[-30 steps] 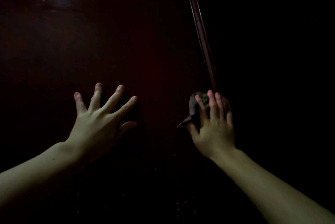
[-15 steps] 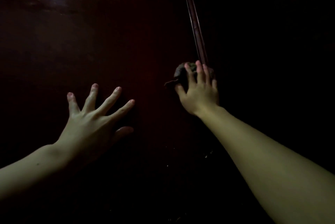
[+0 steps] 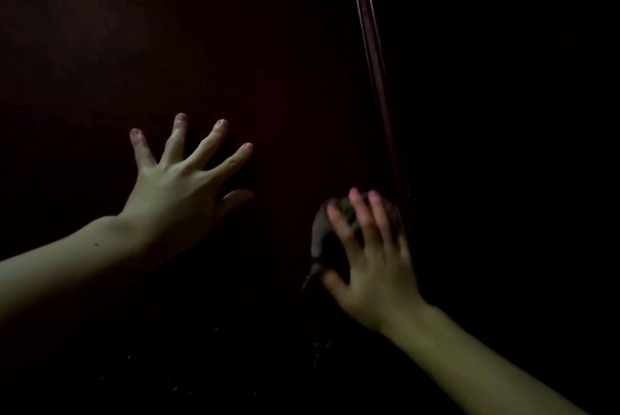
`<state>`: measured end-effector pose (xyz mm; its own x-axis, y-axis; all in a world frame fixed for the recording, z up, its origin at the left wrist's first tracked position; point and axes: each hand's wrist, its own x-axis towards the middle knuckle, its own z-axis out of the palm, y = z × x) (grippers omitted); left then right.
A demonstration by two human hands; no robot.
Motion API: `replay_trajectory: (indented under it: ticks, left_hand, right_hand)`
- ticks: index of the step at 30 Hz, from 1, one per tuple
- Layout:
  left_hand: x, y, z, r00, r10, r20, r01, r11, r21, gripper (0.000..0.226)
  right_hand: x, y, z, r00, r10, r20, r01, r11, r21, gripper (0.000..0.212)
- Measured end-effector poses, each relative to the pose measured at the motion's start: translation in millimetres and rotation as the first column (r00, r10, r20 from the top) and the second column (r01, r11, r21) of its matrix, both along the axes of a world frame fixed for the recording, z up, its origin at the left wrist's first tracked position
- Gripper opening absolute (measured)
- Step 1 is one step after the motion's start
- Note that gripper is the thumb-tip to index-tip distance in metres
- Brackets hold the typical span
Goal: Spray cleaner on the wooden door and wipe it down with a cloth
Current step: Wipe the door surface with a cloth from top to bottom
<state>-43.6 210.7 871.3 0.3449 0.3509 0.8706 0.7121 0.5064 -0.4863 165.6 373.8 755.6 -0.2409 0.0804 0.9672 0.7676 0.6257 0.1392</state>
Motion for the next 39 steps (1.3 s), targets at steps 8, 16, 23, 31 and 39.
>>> replay_trajectory:
  ticks: [8, 16, 23, 31, 39]
  left_hand:
    - [8, -4, -2, 0.995, 0.028, 0.094, -0.025, 0.999, -0.029, 0.077]
    - [10, -6, -2, 0.993, 0.049, 0.104, -0.042, 0.997, -0.06, 0.078]
    - [14, -8, -2, 0.991, 0.043, 0.13, -0.035, 0.997, -0.064, 0.079]
    - [28, -15, 4, 0.97, 0.094, 0.225, -0.06, 0.986, -0.153, 0.071]
    - [-28, -104, -27, 0.941, 0.091, 0.325, -0.04, 0.986, -0.16, 0.07]
  right_hand:
    - [-75, -60, -7, 0.995, 0.094, 0.043, -0.098, 0.99, 0.098, 0.082]
    - [-16, -10, 46, 1.0, 0.012, 0.009, -0.013, 0.998, 0.056, 0.08]
    - [6, 9, -5, 0.983, 0.026, -0.184, -0.044, 0.994, -0.097, 0.08]
    - [-84, -71, -31, 0.995, 0.077, 0.062, -0.082, 0.994, 0.075, 0.084]
    - [-46, -32, -16, 0.988, 0.048, -0.148, -0.072, 0.984, -0.162, 0.084]
